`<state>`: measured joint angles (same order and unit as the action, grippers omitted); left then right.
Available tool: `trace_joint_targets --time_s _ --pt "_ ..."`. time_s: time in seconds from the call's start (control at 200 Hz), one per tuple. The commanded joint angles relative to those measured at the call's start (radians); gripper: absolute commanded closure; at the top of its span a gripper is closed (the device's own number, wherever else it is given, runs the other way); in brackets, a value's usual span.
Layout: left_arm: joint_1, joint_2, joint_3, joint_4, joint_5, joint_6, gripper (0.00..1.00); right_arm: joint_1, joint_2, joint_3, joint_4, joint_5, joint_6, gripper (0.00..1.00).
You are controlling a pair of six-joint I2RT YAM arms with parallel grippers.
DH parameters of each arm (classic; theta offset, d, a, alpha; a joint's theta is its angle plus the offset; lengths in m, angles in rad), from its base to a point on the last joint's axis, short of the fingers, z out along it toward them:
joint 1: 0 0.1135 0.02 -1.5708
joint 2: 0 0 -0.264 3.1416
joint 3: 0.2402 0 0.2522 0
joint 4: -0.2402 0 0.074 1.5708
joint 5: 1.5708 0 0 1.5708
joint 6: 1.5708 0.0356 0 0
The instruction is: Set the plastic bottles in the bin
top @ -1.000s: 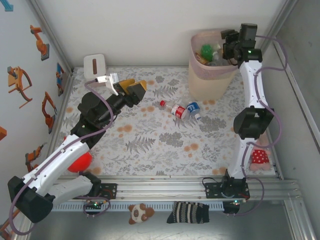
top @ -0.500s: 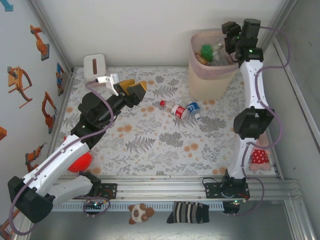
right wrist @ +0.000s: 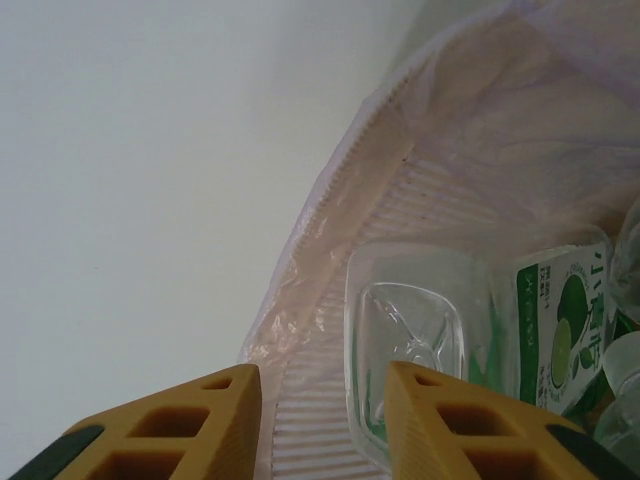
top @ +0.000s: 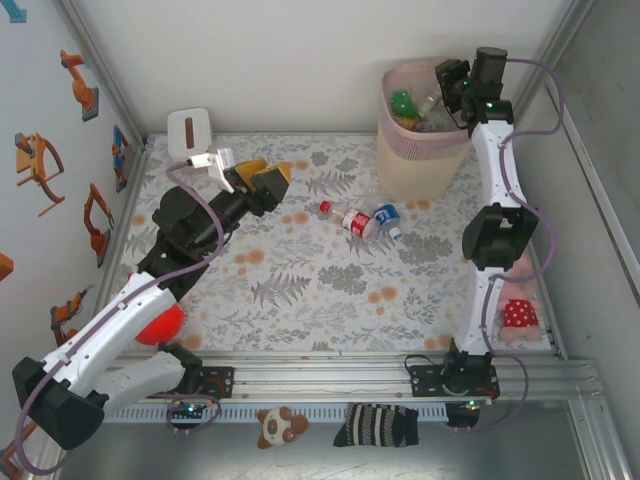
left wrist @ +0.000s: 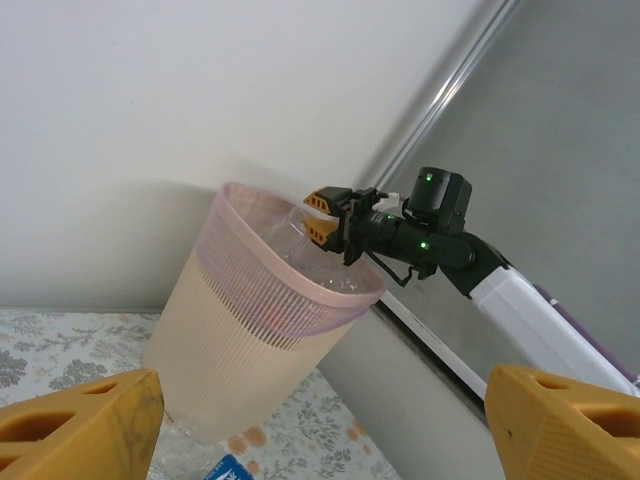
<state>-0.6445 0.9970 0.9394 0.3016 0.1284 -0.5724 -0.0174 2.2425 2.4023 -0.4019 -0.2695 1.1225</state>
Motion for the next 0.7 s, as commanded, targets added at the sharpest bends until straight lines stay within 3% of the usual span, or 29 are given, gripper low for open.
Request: trace_joint_targets --time_s 0.0,0.521,0.696 --pt "0.006 -0.018 -0.009 -0.004 -0.006 0.020 0.17 -0.010 0.057 0.001 -0.046 0.014 -0.026 0.65" --pt "0.006 -0.026 -0.017 -0.017 -0.009 0.011 0.17 -0.012 0.172 0.002 -0.120 0.034 -0.059 0.76" --pt "0.005 -0.022 -0.019 -0.018 -0.008 0.003 0.17 -0.015 0.139 0.008 -0.225 0.143 -0.097 0.77"
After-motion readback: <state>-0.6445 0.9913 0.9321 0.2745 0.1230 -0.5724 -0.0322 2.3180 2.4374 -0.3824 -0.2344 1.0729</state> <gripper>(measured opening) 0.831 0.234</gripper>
